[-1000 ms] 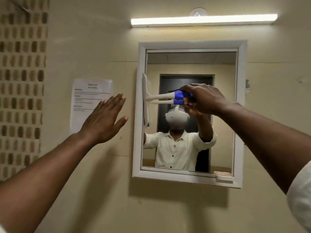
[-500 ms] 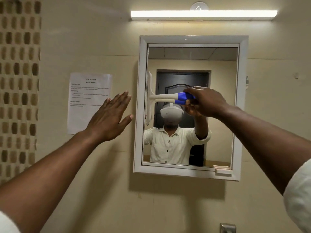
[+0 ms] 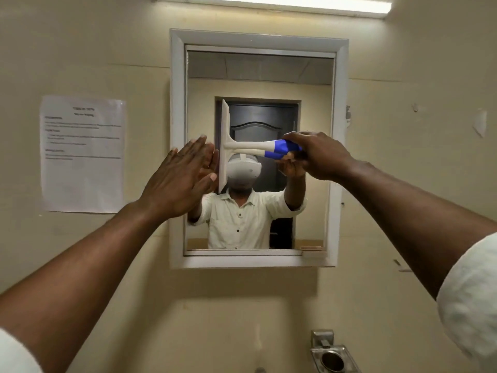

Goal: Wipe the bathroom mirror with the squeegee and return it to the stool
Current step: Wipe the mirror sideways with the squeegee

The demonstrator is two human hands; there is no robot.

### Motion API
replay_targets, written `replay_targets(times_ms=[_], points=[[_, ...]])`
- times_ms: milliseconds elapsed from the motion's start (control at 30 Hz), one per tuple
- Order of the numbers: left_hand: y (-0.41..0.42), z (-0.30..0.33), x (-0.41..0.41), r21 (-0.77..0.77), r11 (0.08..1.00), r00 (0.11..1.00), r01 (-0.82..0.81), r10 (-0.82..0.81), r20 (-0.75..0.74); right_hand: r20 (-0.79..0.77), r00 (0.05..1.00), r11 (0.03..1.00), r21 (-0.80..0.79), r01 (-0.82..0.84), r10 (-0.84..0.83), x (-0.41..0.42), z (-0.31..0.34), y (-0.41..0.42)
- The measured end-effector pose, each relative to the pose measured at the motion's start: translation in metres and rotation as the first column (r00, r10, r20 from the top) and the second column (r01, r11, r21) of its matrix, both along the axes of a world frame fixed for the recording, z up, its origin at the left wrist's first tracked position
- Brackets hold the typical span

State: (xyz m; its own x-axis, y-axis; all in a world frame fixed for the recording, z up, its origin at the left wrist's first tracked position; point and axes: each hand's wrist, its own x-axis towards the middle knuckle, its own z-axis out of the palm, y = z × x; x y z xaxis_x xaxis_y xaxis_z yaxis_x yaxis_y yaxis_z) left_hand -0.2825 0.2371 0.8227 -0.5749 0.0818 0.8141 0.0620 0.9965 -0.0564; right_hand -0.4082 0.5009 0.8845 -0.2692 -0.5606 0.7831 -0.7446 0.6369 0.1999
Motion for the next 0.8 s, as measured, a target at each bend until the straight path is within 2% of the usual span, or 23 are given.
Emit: replay_targets(times_ms=[233, 533, 800], points=[[0.072, 0.003, -0.042, 0.012, 0.987, 0.987, 0.161, -0.161, 0.014, 0.078, 0.986, 0.986, -0.061, 0.155, -0.150, -0.008, -0.010, 0.074], [0.156, 0.000, -0.086, -0.034, 0.952, 0.953, 0.304, -0.303, 0.020, 0.133, 0.948, 0.954, -0.045, 0.297, -0.289, -0.013, -0.018, 0.160], [0.160, -0.011, -0.098, -0.047, 0.958, 0.959, 0.282, -0.281, 0.025, 0.139, 0.937, 0.944, -0.031, 0.328, -0.321, -0.020, -0.022, 0.192]])
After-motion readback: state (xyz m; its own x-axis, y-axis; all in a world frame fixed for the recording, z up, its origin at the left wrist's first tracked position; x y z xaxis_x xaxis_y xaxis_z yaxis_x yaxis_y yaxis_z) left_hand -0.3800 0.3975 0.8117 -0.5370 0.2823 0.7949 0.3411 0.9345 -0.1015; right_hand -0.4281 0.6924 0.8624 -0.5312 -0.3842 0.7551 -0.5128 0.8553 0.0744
